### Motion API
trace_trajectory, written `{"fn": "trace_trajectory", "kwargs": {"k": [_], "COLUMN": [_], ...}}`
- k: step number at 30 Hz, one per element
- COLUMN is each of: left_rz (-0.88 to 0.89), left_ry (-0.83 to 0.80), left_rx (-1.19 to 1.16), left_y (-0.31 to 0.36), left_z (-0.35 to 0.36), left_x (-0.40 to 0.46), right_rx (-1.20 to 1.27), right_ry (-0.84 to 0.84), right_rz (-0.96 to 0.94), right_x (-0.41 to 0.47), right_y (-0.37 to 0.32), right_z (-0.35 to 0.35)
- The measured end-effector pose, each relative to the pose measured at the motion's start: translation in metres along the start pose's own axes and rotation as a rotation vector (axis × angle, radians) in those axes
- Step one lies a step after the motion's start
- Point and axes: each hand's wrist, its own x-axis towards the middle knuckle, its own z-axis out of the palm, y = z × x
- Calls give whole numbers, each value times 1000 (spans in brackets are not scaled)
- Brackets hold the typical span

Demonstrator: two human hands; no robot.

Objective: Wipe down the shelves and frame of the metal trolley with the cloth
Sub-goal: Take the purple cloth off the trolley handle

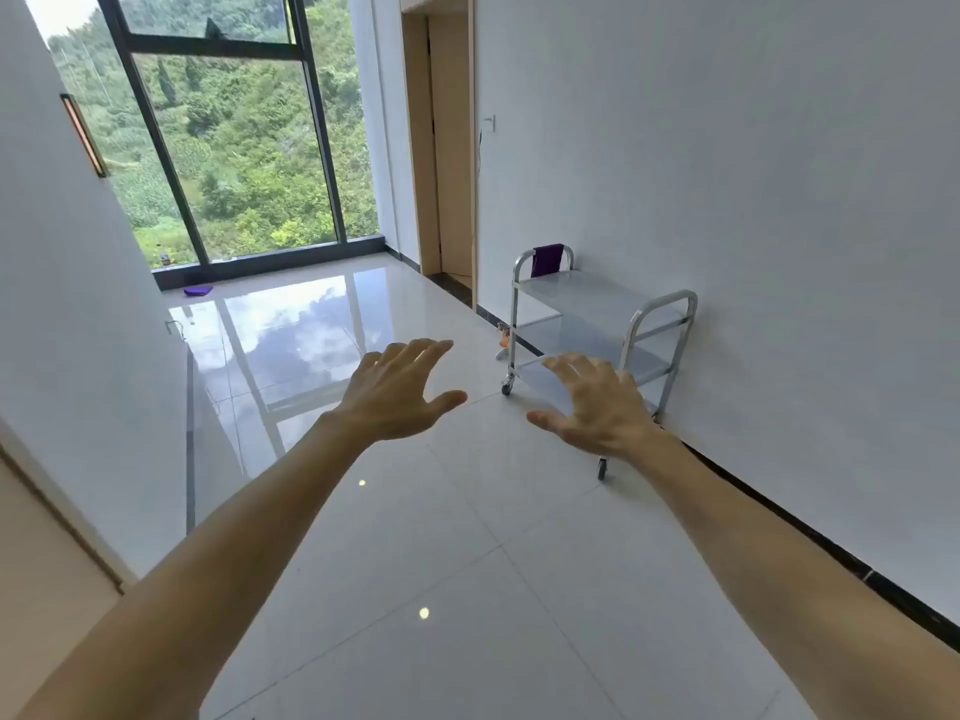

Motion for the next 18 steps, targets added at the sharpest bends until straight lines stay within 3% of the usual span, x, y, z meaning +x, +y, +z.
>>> {"fn": "trace_trajectory", "kwargs": {"k": [18], "left_rz": [54], "left_ry": [-61], "left_rx": [-87], "left_y": [-149], "left_z": [62], "left_x": [240], "right_rx": [29], "right_ry": [-39], "right_rz": [118], "right_x": [259], "right_y": [14], "right_z": [74]}}
